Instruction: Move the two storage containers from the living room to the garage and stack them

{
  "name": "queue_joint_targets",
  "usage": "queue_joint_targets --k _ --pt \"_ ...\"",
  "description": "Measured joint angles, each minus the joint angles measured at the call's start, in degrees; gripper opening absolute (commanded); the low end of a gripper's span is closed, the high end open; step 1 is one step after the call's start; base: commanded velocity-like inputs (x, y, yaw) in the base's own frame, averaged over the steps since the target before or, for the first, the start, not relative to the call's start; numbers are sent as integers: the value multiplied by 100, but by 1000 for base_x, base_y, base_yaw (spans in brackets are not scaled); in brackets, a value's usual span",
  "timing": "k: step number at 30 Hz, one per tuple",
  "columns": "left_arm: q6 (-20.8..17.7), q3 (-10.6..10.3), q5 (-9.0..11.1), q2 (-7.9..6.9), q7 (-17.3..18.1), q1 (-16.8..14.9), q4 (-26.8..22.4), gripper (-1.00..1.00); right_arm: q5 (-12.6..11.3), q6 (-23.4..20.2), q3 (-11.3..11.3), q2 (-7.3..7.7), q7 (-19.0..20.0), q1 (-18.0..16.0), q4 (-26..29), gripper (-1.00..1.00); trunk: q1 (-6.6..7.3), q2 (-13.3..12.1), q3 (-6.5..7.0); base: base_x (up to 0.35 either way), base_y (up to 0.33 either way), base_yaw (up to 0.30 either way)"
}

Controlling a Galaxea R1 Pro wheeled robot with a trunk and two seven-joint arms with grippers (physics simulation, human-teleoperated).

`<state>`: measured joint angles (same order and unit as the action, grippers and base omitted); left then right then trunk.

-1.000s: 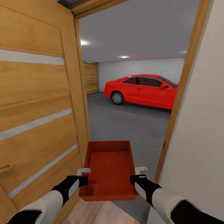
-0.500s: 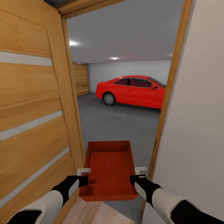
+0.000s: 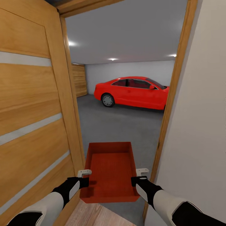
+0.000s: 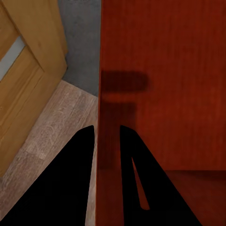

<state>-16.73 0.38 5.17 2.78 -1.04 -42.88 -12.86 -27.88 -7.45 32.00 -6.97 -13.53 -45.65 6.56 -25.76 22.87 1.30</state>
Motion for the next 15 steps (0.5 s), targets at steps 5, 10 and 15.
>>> queue_joint_targets --k 5,10,15 --pt "1 0 0 1 0 -1 2 -100 0 -1 0 1 0 0 1 -100 0 0 9 0 0 -181" --pt "-4 2 -2 1 0 0 1 -100 -1 -5 -1 0 -1 1 1 -100 0 0 18 13 39 -128" --pt "0 0 1 0 0 0 0 -100 -1 -2 0 1 1 1 3 -100 1 0 20 93 196 -14"
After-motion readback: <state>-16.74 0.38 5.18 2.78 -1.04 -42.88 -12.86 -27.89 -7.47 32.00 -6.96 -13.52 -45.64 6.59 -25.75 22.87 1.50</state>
